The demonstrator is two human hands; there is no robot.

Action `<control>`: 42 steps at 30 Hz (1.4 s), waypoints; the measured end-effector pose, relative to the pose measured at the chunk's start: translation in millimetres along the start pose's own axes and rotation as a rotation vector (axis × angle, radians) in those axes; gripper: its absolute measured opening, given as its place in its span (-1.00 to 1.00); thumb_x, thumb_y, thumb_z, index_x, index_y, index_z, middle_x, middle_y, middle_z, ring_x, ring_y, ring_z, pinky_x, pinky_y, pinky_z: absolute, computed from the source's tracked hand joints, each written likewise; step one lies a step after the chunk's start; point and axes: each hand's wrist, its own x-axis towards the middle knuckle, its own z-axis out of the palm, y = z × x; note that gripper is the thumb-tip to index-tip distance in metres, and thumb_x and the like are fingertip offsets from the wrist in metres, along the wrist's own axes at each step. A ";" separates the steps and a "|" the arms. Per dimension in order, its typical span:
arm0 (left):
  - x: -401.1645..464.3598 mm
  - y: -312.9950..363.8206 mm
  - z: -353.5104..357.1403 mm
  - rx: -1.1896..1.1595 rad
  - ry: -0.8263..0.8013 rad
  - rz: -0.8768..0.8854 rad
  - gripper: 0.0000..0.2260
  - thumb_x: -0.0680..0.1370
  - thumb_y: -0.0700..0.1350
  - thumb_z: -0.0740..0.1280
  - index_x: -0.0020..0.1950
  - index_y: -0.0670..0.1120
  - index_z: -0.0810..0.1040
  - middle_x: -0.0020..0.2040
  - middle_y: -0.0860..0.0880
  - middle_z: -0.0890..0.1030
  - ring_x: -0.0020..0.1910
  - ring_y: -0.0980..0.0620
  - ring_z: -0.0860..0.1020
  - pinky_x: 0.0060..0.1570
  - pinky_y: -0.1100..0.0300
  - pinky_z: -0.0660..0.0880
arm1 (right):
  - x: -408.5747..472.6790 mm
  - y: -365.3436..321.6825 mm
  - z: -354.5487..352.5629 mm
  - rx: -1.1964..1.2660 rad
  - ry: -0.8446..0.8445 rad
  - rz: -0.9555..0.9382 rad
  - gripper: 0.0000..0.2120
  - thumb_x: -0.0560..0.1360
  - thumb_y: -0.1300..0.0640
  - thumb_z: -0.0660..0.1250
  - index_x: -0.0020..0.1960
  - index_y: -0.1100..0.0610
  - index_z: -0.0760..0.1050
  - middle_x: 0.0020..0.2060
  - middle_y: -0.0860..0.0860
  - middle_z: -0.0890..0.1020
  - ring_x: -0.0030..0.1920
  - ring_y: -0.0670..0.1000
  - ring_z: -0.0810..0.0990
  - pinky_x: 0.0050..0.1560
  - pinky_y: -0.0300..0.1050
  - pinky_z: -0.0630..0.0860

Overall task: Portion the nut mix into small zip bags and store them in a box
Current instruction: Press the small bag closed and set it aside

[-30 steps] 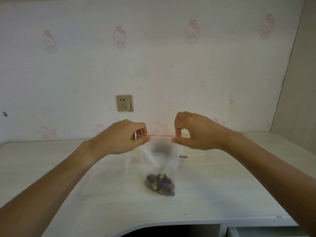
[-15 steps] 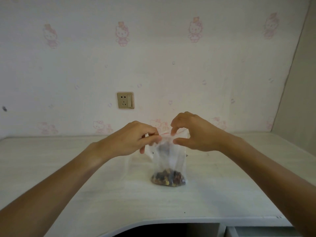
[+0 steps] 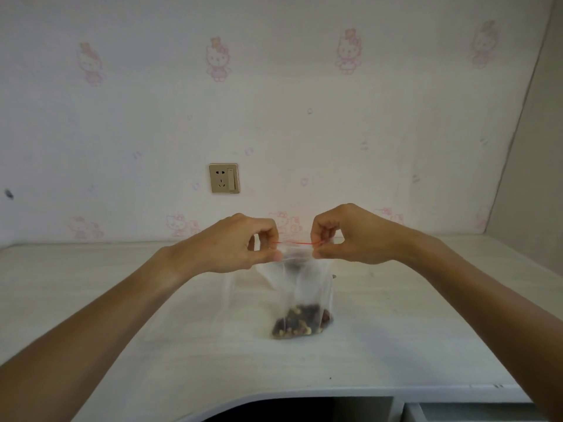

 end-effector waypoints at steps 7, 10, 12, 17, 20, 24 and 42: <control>2.4 4.7 -4.9 -0.378 0.051 -0.027 -0.84 0.59 0.02 0.46 -0.09 -0.03 0.63 -0.10 0.09 0.71 -0.17 -0.01 0.73 0.00 0.16 0.58 | -2.0 1.0 3.2 0.093 0.131 0.011 -0.72 0.49 0.02 0.54 -0.24 0.15 0.54 -0.39 -0.04 0.60 -0.34 -0.08 0.51 -0.29 -0.31 0.41; 1.2 0.4 -2.6 -0.387 0.114 -0.036 -0.86 0.60 -0.14 0.47 -0.13 0.06 0.64 0.06 0.12 0.69 -0.02 0.01 0.70 0.19 -0.03 0.58 | 0.0 -0.8 7.5 0.091 0.191 0.018 -0.64 0.46 -0.06 0.56 -0.28 0.15 0.51 -0.39 0.03 0.58 -0.34 0.03 0.50 -0.23 -0.01 0.49; -0.4 -0.9 -1.5 -0.352 0.164 -0.029 -0.76 0.57 -0.16 0.48 -0.20 0.15 0.60 0.08 0.20 0.65 0.05 0.09 0.66 0.15 0.08 0.56 | 1.1 -3.2 7.5 0.036 0.186 0.024 -0.64 0.46 -0.11 0.55 -0.27 0.14 0.55 -0.37 0.07 0.60 -0.30 0.12 0.55 -0.19 0.06 0.53; -6.2 -11.9 1.2 -0.430 0.241 -0.059 -0.93 0.55 -0.04 0.44 -0.13 0.09 0.63 0.02 0.09 0.73 0.10 0.06 0.70 0.24 0.01 0.56 | 1.7 -3.0 -0.7 -0.090 0.148 0.022 -0.74 0.46 -0.10 0.54 -0.24 0.06 0.64 -0.36 0.01 0.65 -0.28 0.06 0.61 -0.13 0.07 0.60; -13.1 -18.3 12.8 -0.492 0.357 -0.048 -0.85 0.63 -0.23 0.40 -0.06 0.01 0.63 -0.05 -0.02 0.76 0.06 -0.02 0.73 0.27 -0.14 0.58 | 2.3 1.6 4.0 -0.115 0.211 0.003 -0.87 0.50 0.02 0.53 -0.14 0.07 0.68 -0.24 -0.05 0.68 -0.18 -0.02 0.63 -0.07 0.02 0.59; -23.1 -20.1 38.0 -0.633 0.487 -0.117 -0.81 0.65 -0.24 0.37 0.20 0.00 0.58 0.04 0.00 0.76 0.10 0.01 0.73 0.29 -0.08 0.56 | -3.5 13.9 20.7 -0.123 0.344 0.015 -0.79 0.52 0.08 0.51 0.12 0.07 0.62 0.01 -0.06 0.62 0.02 -0.07 0.57 0.05 -0.20 0.49; -34.1 -10.3 123.0 -0.990 0.407 -0.371 -0.79 0.61 0.06 0.35 0.01 0.03 0.77 0.05 -0.04 0.76 0.05 -0.02 0.74 -0.05 0.24 0.66 | -26.0 52.8 141.9 0.819 0.235 0.449 -0.88 0.59 0.06 0.43 0.03 0.06 0.72 -0.10 -0.12 0.75 -0.08 -0.13 0.69 -0.04 -0.29 0.53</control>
